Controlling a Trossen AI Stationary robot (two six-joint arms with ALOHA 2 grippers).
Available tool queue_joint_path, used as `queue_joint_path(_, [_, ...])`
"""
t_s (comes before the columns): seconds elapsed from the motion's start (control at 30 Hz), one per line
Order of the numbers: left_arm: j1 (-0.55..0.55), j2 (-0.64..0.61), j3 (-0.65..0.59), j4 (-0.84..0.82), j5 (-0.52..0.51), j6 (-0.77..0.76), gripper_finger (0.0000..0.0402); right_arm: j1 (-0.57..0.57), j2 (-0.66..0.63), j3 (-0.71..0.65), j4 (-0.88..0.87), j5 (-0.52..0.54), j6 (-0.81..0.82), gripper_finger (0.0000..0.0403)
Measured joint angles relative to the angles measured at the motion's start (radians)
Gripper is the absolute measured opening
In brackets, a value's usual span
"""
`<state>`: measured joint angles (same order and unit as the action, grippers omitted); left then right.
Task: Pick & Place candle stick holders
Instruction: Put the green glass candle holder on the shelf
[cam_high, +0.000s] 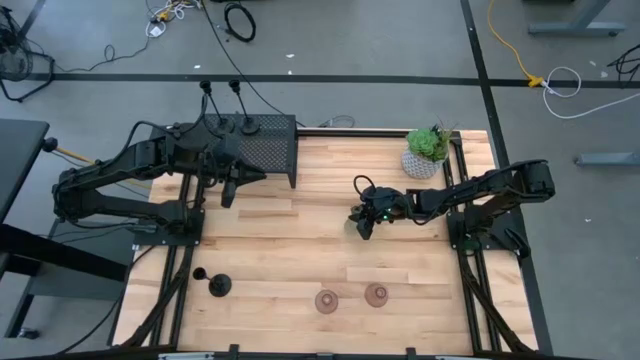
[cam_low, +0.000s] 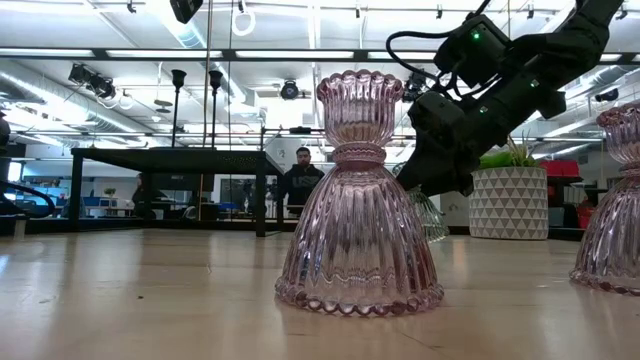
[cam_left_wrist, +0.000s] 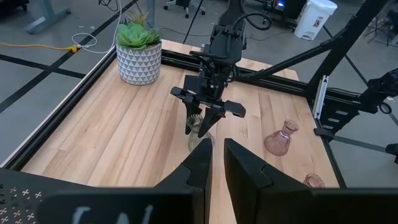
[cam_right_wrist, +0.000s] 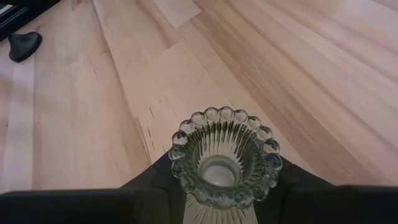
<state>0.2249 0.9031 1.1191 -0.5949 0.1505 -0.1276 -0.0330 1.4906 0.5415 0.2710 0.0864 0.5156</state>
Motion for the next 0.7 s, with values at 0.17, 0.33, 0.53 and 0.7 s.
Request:
queue_joint_path(0.17, [0.000,0.000,0.000,0.000,0.000,0.000,0.0046,0.000,0.000,0.000,0.000,-0.002,0.000,0.0131])
queue_joint_path(0.33, [0.000,0.000,0.000,0.000,0.000,0.000,0.0046,0.000,0.000,0.000,-0.001,-0.012,0.000,0.0131])
queue_joint_path(0.53, [0.000,0.000,0.000,0.000,0.000,0.000,0.0046,0.000,0.000,0.000,-0.001,-0.015,0.000,0.0130])
queue_joint_path(0.7, [0.000,0.000,0.000,0.000,0.000,0.000,0.0046,0.000,0.000,0.000,-0.001,-0.021,0.000,0.0130])
